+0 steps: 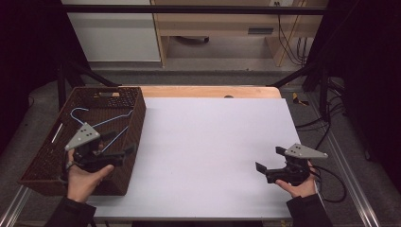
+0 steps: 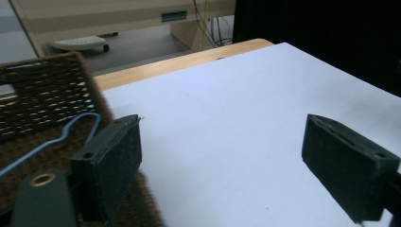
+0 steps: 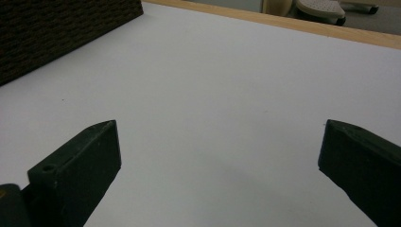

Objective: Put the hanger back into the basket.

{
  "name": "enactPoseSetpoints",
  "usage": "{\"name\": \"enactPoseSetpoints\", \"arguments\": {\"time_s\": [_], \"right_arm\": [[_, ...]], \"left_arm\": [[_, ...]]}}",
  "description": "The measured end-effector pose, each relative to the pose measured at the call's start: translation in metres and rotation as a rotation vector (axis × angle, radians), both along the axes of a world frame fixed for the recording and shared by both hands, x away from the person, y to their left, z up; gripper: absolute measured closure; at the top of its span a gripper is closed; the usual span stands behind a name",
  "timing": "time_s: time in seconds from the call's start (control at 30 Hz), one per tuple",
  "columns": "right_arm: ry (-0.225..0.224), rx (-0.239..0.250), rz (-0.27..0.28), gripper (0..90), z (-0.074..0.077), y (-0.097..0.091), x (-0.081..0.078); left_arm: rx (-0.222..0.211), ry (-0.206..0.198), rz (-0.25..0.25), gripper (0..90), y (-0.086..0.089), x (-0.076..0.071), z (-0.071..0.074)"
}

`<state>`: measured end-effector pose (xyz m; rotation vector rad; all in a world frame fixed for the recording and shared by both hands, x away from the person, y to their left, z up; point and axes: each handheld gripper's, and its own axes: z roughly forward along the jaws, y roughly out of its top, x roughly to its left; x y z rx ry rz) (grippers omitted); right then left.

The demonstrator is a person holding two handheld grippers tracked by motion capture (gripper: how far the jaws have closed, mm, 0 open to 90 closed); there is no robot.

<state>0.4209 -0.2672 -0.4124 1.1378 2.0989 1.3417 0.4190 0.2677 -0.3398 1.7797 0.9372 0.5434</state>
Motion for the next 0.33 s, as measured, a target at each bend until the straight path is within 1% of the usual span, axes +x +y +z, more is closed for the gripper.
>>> {"name": "enactPoseSetpoints", "arguments": {"time_s": [0.1,0.13,0.23,0.33], "right_arm": [[-0.001,0.009,-0.006,0.4,0.0,0.0,0.0],[-0.002,0.012,-0.006,0.4,0.0,0.0,0.0],[-0.005,0.012,-0.008,0.4,0.001,0.0,-0.001],[-0.011,0.014,-0.006,0.4,0.001,-0.001,-0.001]], "left_arm": [[0.019,0.0,-0.018,9.8,-0.013,-0.005,-0.011],[0.025,0.007,-0.024,9.6,-0.016,-0.006,-0.014],[0.029,0.016,-0.041,9.1,-0.023,-0.009,-0.022],[0.021,0.016,-0.058,9.2,-0.027,-0.013,-0.03]]}}
